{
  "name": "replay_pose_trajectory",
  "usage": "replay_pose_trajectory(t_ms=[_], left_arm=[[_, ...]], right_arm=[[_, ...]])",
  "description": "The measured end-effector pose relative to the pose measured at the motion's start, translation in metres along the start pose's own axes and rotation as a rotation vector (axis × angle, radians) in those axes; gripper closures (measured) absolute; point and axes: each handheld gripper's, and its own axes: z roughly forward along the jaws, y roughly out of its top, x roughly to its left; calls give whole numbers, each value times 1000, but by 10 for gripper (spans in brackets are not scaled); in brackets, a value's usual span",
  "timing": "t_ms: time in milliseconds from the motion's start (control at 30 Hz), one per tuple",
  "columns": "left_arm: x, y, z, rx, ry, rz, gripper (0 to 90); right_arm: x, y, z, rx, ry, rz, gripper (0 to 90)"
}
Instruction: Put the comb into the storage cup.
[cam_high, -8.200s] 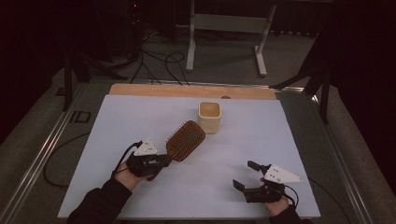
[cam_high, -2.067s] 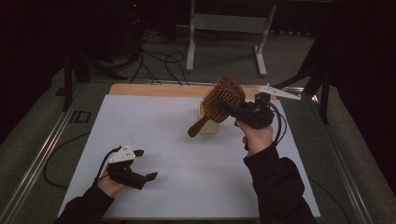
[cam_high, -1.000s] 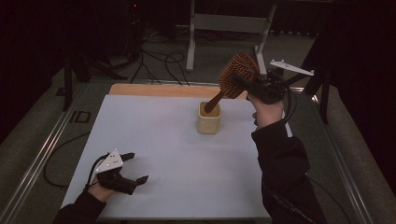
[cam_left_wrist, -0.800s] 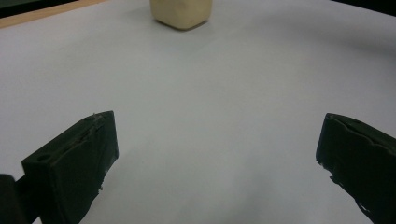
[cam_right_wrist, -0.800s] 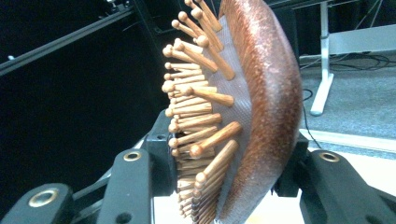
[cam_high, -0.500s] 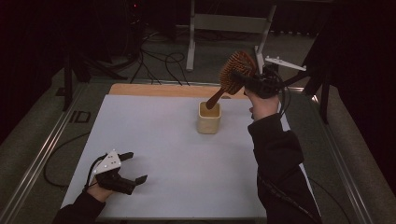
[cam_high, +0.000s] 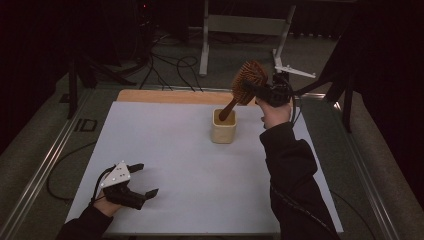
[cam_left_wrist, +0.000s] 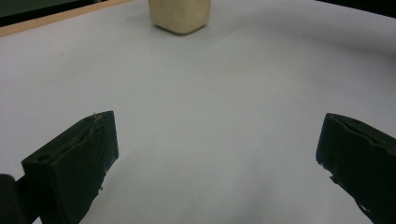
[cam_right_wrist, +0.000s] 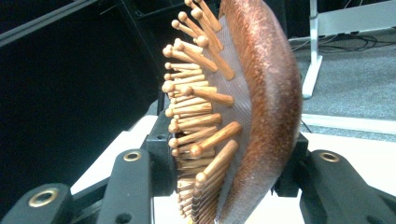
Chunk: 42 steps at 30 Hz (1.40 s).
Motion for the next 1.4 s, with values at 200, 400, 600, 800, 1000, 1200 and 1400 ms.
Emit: replay_pose_trajectory(t_ms=[200,400,600,800,1000,1200,1400], left_arm=[[0,0,0,2,-7,1,0],[1,-1,1,1,-11,0,0],[0,-1,1,-1,-15,1,0],[0,-1,1,1,-21,2,0],[0,-1,1,-1,-22,2,0],[0,-1,1,-6,-23,3,0],[0,-1,1,-5,-32,2,0]], right_arm=[[-2,-5,8,17,0,5,535],[-5,-12,16,35,3,14,534],[-7,-18,23,57,3,12,534],[-8,-25,31,77,1,17,534],[-9,-31,36,91,1,19,534],[-9,-38,43,107,0,15,533],[-11,-42,46,112,-3,18,533]])
